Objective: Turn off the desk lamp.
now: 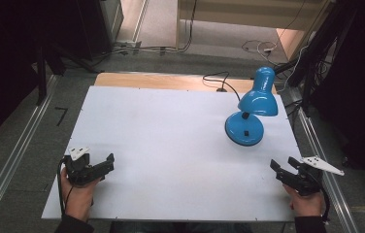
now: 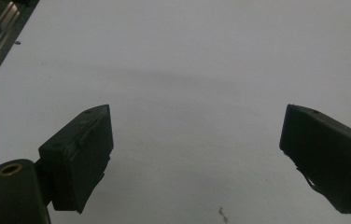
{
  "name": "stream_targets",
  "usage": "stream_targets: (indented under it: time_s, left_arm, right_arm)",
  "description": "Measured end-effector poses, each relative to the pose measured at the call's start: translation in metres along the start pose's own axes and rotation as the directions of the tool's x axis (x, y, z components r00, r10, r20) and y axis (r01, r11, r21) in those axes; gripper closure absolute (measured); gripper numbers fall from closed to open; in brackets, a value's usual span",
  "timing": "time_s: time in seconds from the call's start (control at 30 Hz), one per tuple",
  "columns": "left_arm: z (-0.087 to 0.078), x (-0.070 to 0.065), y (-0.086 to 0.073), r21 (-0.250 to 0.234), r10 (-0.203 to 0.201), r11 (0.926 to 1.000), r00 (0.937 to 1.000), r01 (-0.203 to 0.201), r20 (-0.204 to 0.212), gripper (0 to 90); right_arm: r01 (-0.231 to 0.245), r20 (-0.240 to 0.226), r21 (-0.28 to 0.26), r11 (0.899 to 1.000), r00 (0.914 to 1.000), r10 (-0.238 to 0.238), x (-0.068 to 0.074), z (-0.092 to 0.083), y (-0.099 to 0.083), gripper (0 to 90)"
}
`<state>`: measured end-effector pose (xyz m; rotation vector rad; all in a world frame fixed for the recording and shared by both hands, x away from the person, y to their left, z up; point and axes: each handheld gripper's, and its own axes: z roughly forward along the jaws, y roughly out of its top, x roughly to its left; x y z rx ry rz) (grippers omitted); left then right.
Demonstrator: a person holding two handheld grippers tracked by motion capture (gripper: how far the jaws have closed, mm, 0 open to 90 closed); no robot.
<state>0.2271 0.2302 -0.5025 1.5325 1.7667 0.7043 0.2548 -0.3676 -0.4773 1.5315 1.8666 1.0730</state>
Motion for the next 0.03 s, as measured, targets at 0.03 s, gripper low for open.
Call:
stream_targets:
  time_s: [0.03]
  left_arm:
    - [0.0017, 0.0007, -0.0005, 0.01, 0.008, 0.9999, 0.9999, -0.008, -0.008, 9.9]
  right_arm:
    - [0.0, 0.002, -0.002, 1.0, 1.0, 0.0, 0.0001, -0.0002, 0.0, 25.1]
